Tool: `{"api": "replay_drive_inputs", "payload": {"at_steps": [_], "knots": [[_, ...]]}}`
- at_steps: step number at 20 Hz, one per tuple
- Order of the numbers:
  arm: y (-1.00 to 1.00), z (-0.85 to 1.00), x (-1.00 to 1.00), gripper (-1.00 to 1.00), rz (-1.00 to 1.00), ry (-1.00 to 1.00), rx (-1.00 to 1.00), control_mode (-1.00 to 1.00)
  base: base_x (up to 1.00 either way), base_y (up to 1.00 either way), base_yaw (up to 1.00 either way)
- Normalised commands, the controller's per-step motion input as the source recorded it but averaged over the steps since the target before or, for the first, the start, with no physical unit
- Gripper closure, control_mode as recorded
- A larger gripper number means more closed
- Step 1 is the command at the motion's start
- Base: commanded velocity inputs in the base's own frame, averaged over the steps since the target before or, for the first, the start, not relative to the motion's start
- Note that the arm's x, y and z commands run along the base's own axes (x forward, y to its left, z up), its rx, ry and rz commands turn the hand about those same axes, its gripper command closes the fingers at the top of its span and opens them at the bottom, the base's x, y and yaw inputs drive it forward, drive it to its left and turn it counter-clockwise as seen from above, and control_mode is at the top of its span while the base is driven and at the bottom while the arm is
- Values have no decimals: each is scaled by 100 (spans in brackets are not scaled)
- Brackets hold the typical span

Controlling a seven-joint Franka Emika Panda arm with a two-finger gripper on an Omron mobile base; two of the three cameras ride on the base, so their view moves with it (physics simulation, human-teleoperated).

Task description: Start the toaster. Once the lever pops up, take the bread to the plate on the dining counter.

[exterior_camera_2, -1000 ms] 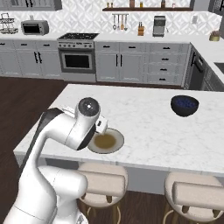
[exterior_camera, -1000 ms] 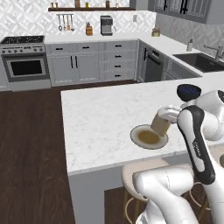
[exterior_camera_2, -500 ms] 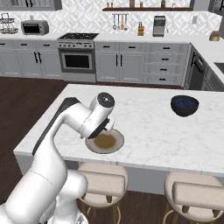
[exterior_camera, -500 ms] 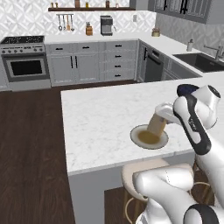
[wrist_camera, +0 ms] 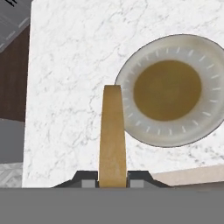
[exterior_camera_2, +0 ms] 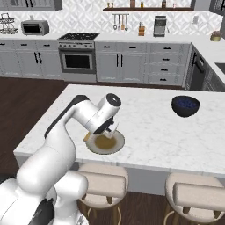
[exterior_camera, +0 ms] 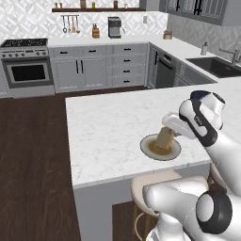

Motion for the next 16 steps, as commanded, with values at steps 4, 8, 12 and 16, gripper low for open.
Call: {"api": "replay_drive_inputs", "payload": {"at_steps": [4, 8, 12, 16], "knots": [[0, -11, 28, 100, 0, 0, 0, -100, 0, 0, 0], [0, -11, 26, 100, 0, 0, 0, -100, 0, 0, 0], [0, -4, 11, 100, 0, 0, 0, -100, 0, 0, 0], [0, -30, 8, 100, 0, 0, 0, -100, 0, 0, 0]]}}
